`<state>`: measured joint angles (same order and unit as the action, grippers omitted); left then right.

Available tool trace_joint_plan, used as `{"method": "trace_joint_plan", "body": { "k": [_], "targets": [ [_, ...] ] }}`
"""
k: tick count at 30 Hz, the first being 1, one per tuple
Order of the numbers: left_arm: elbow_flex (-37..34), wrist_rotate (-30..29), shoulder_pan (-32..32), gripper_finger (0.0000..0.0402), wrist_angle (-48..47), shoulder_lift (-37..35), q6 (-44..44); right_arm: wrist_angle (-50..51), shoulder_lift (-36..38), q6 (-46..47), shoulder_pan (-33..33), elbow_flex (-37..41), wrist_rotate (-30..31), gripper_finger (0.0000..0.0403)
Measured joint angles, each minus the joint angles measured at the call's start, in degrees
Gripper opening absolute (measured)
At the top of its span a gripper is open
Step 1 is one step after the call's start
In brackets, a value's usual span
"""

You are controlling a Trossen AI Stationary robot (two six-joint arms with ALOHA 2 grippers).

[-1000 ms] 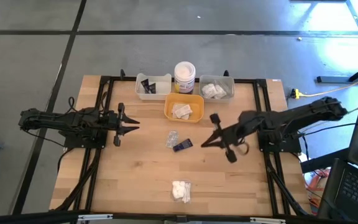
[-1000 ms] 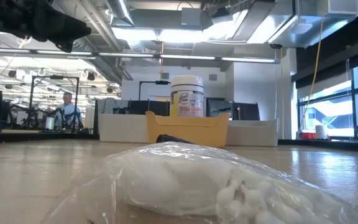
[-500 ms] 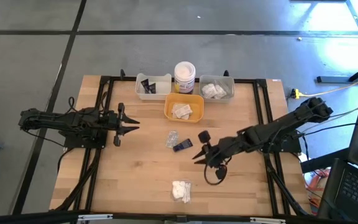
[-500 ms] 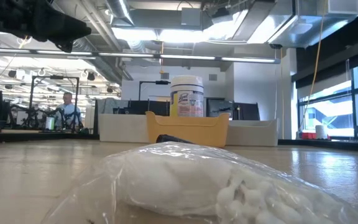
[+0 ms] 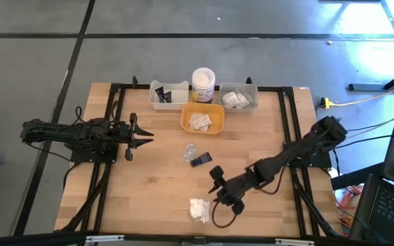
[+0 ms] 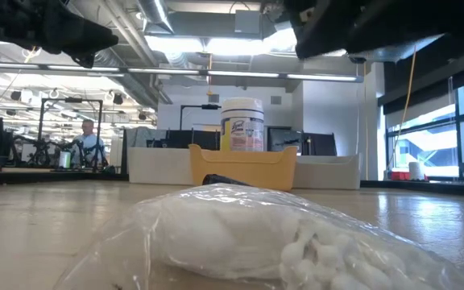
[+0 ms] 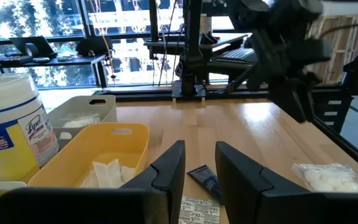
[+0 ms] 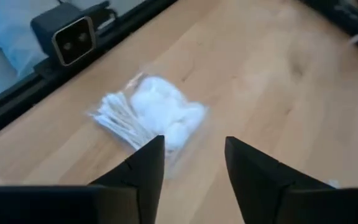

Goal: Pick & Place Travel size toiletries
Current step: Put the white cotton pack into the gray bin

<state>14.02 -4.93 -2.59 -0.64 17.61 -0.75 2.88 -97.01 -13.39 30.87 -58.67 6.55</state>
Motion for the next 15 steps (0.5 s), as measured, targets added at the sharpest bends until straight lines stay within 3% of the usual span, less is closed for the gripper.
{"method": "trace_joint_plan", "body": {
  "k": [15],
  "targets": [
    [0.00, 0.00, 0.00, 0.0086, 0.00, 0.00, -0.02, -6.53, -12.06, 3.56, 0.70, 0.00, -0.07, 0.0233]
  ]
}}
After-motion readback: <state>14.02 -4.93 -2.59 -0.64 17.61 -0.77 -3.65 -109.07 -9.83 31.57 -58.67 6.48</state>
